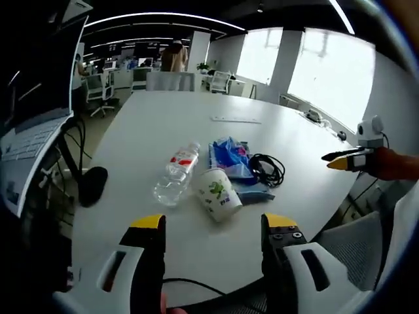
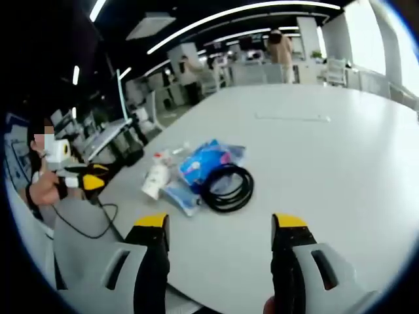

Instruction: Arrange the tabletop items into an orderly group along one side of the table until the central work area is clear of visible clutter.

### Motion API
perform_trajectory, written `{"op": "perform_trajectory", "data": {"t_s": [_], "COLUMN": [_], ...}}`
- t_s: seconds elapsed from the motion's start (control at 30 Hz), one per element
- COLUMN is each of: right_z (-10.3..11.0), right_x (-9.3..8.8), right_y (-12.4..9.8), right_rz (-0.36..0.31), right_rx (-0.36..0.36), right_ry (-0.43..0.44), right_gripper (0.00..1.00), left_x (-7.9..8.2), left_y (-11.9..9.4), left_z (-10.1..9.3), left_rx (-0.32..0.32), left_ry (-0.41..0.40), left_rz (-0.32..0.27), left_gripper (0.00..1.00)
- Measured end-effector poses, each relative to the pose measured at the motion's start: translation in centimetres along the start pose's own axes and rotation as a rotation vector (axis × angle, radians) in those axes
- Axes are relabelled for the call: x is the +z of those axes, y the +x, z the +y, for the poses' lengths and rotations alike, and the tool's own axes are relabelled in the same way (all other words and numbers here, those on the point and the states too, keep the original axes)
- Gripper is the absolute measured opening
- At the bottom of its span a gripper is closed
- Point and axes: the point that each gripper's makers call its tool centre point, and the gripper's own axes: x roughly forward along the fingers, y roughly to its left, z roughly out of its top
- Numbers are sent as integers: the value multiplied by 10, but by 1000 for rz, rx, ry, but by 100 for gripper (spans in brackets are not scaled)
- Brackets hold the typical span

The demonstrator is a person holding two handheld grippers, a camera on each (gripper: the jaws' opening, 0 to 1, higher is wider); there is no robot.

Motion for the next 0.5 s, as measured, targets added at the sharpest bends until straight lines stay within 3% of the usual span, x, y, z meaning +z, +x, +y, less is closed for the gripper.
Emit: {"op": "perform_trajectory", "data": {"t_s": [0.5], "right_z": [-3], "right_x": [-13], "right_y": [-10], "right_rz": [17], "right_rx": [-22], "right_ry": [10], "right_gripper": [61], "left_x": [4], "left_y": [7], "left_z": [-8], "left_rx": [-27], "left_ry": [-12], "left_rz": [2], "left_gripper": [56]}}
